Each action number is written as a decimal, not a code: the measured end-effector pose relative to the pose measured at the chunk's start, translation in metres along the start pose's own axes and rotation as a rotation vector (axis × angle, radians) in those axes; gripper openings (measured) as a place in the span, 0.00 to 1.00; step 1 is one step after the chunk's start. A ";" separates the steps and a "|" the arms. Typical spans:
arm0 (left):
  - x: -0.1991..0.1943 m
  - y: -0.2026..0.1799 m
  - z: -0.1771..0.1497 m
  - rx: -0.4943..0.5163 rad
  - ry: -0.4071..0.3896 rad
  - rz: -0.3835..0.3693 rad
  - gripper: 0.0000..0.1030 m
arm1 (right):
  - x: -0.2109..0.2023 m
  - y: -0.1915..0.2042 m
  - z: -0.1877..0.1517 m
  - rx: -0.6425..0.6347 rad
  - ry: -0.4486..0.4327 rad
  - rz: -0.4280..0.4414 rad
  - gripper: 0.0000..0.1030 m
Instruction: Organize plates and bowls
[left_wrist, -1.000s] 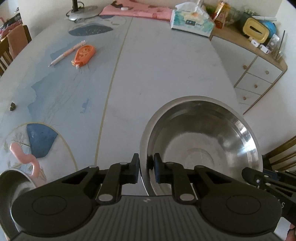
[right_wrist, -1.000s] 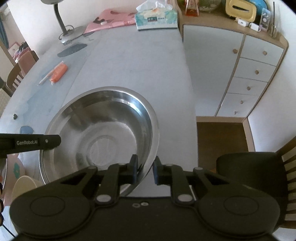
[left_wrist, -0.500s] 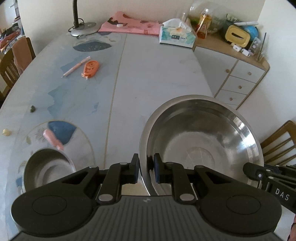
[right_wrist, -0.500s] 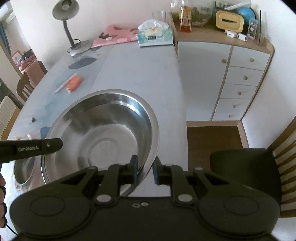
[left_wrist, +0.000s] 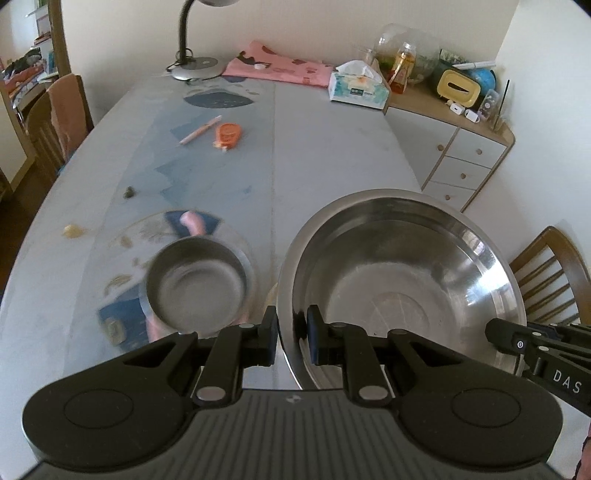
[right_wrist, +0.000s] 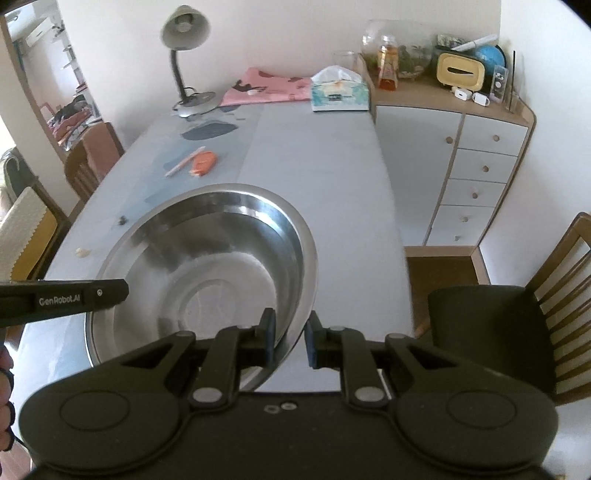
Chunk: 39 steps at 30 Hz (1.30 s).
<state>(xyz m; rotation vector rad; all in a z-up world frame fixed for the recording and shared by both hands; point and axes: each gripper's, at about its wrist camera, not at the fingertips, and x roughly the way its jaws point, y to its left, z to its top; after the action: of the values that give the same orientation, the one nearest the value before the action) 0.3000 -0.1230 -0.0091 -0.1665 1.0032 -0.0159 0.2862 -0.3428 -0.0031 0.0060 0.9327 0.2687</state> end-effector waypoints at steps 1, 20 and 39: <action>-0.007 0.009 -0.005 0.001 -0.001 0.002 0.15 | -0.004 0.010 -0.005 -0.003 -0.002 0.004 0.16; -0.068 0.188 -0.109 -0.051 0.043 0.045 0.15 | -0.008 0.183 -0.094 -0.073 0.052 0.087 0.17; -0.041 0.257 -0.194 -0.066 0.097 0.089 0.15 | 0.057 0.238 -0.162 -0.132 0.308 0.156 0.19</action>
<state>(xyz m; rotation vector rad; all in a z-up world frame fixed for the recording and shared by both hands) 0.0983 0.1087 -0.1141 -0.1831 1.1075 0.0911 0.1359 -0.1171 -0.1166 -0.0860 1.2216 0.4853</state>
